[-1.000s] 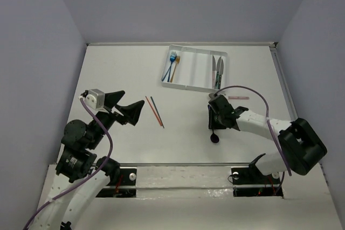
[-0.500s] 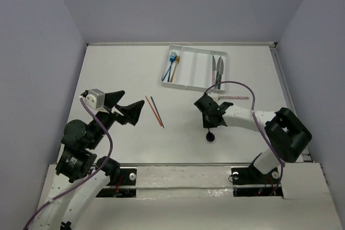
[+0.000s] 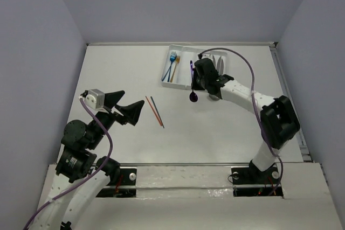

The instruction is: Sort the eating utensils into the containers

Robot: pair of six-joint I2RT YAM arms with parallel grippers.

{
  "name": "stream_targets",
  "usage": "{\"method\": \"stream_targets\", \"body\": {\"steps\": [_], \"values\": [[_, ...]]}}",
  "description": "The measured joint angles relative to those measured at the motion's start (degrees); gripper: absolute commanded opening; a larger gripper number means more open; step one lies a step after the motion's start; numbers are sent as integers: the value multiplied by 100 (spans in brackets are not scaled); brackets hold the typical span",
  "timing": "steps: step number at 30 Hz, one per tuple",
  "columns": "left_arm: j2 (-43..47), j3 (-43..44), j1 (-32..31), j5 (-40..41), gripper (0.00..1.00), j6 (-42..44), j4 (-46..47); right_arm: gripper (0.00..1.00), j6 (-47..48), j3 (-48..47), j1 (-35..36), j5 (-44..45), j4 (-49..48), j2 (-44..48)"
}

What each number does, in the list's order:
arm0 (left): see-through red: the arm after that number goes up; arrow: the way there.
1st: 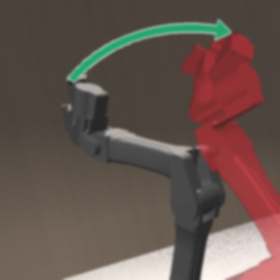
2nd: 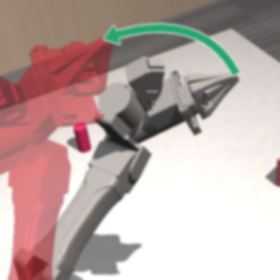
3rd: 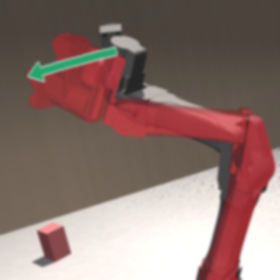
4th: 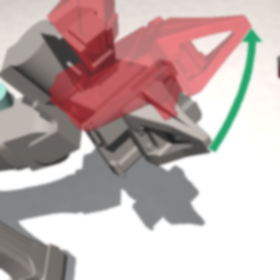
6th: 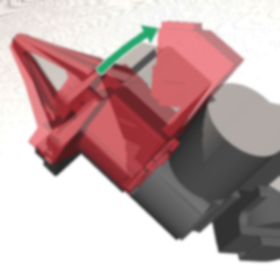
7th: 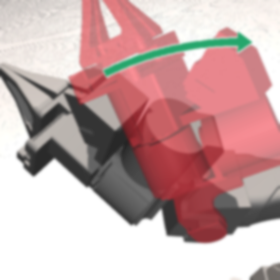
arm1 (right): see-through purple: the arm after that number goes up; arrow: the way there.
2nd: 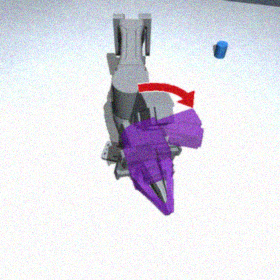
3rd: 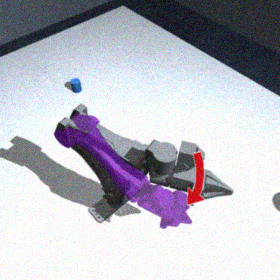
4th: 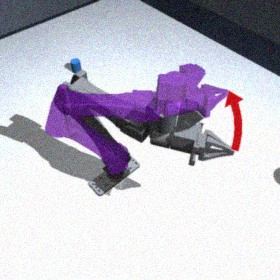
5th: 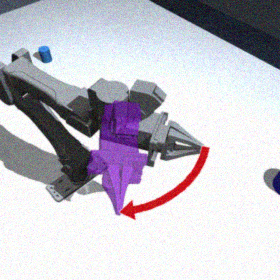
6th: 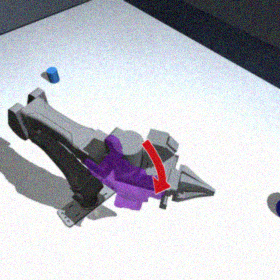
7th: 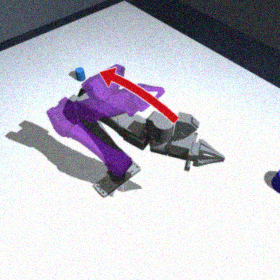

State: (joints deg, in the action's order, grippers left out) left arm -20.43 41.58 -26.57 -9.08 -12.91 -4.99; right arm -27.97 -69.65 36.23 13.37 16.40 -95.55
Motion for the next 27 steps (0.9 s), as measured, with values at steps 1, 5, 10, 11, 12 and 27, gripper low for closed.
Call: {"method": "stream_targets", "body": {"steps": [1, 5, 10, 11, 12, 27], "values": [[0, -2, 0, 0, 99, 0, 0, 0, 42, -302, -160, -39, -120, -240], [4, 0, 0, 2, 99, 2, 0, 0, 98, -1320, -549, -125, -350, -1106], [17, 0, -44, 9, 99, 2, -2, 0, 94, -2623, -778, -282, -492, -2291], [17, 0, -66, 9, 99, 2, -2, 0, 94, -2824, -831, -319, -472, -2472], [28, -2, -76, 9, 99, 2, -2, 0, 90, -3080, -874, -409, -463, -2719], [44, -2, -107, 11, 99, 4, -2, 55, 96, -4389, -1073, -726, 57, -3700]]}}
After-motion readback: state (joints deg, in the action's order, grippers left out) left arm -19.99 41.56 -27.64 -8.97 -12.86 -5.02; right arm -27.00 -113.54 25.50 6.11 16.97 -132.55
